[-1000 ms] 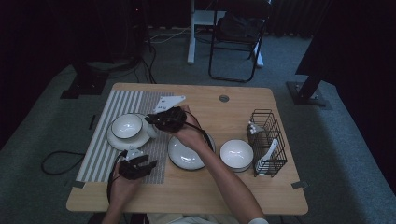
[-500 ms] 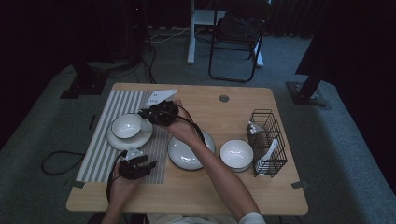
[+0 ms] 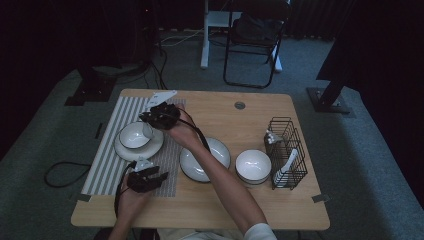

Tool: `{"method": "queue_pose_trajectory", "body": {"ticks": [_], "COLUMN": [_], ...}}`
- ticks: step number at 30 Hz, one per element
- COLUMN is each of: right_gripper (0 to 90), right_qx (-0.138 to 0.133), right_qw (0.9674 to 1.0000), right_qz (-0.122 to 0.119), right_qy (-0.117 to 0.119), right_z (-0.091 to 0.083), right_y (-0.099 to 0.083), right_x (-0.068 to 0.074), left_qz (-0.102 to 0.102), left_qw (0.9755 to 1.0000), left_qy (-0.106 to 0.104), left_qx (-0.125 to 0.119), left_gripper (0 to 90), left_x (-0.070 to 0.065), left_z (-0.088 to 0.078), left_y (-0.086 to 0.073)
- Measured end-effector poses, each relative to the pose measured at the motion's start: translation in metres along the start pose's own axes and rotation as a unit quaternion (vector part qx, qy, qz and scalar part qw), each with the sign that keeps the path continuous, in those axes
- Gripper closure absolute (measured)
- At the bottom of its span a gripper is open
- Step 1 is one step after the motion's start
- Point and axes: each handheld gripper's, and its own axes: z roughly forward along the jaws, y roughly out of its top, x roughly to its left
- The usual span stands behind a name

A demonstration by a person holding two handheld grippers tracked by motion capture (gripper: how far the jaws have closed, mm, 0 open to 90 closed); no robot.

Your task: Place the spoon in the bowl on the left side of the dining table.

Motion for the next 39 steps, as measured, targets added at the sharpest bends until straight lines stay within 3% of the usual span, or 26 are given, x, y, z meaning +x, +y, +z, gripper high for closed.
{"method": "queue_pose_trajectory", "body": {"ticks": [15, 30, 39], "right_gripper": [85.1, 84.6, 84.4], "right_qx": [0.012, 0.042, 0.054], "right_qw": [0.9999, 0.9987, 0.9982], "right_qz": [0.0, -0.024, -0.02], "right_qy": [-0.002, -0.019, -0.018], "right_z": [0.028, 0.035, 0.036], "right_y": [-0.003, -0.018, -0.031], "right_x": [0.001, 0.007, 0.008], "left_qz": [0.001, 0.001, 0.0], "left_qw": [1.0, 1.0, 1.0], "left_qy": [0.0, 0.0, -0.001], "left_qx": [0.0, -0.001, -0.001], "left_gripper": [52.4, 52.4, 52.3], "left_x": [0.0, 0.0, 0.001], "left_z": [0.0, 0.0, 0.0], "left_y": [0.0, 0.0, 0.0]}}
